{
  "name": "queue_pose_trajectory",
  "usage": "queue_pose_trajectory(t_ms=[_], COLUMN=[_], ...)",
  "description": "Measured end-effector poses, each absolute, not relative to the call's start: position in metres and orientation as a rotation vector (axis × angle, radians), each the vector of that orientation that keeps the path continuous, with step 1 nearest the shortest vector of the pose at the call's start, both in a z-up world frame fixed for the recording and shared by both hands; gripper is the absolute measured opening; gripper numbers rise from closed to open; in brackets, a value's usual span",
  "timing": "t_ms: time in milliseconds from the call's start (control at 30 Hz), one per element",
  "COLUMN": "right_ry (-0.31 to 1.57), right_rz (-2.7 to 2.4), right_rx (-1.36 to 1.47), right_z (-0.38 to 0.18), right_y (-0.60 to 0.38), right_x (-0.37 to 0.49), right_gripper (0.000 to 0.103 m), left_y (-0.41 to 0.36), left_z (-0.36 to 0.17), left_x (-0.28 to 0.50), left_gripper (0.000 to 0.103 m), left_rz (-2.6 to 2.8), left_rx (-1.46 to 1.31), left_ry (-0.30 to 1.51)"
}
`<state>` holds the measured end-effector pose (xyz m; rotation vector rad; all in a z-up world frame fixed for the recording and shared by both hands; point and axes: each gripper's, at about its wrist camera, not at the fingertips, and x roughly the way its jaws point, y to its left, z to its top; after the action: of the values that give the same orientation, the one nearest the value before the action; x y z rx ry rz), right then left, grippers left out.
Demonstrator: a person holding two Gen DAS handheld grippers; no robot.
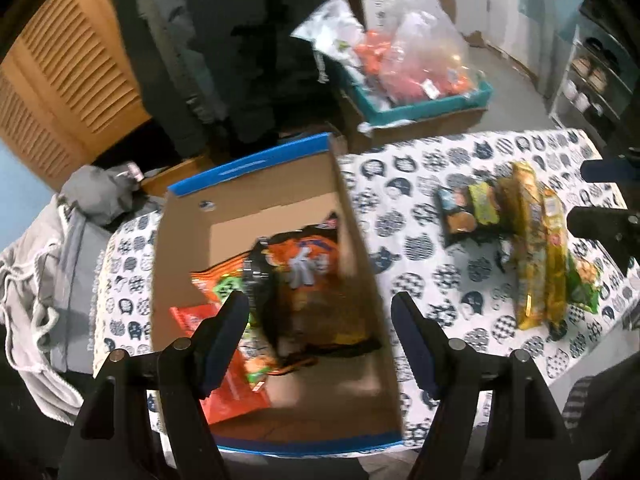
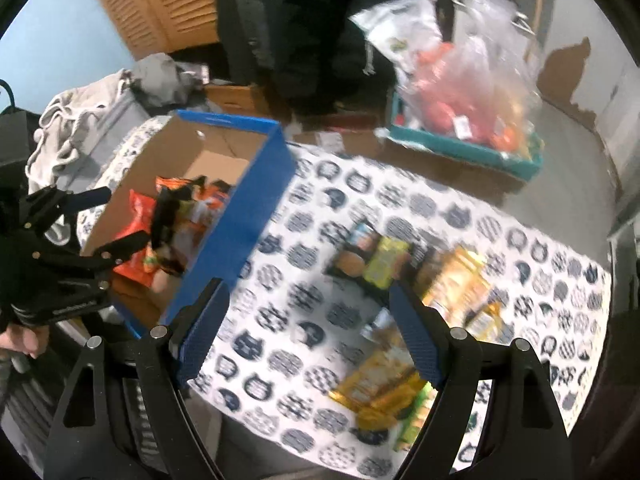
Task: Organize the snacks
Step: 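Move both open tools back toward the remaining gold snack bars, then grasp the green peanut bag with the right tool while the left tool grasps a gold bar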
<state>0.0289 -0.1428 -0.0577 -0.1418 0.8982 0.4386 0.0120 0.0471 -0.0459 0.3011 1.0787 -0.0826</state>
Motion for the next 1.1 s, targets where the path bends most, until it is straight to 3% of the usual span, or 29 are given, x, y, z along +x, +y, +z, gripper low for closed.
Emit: queue_pose_trajectory(t_ms=[1100], right_ry=[1.074], right_rz=[0.470], right_rx=[-0.253], right_z=[-0.166], right_y=[-0.287], right_x=[-0.003], right_gripper=[0.082], left_y=[-0.094], left_z=[-0.116], left_x=[-0.018], left_gripper=[0.075], left_rz=[-0.391], left_rx=[0.364], left_ry=[1.206])
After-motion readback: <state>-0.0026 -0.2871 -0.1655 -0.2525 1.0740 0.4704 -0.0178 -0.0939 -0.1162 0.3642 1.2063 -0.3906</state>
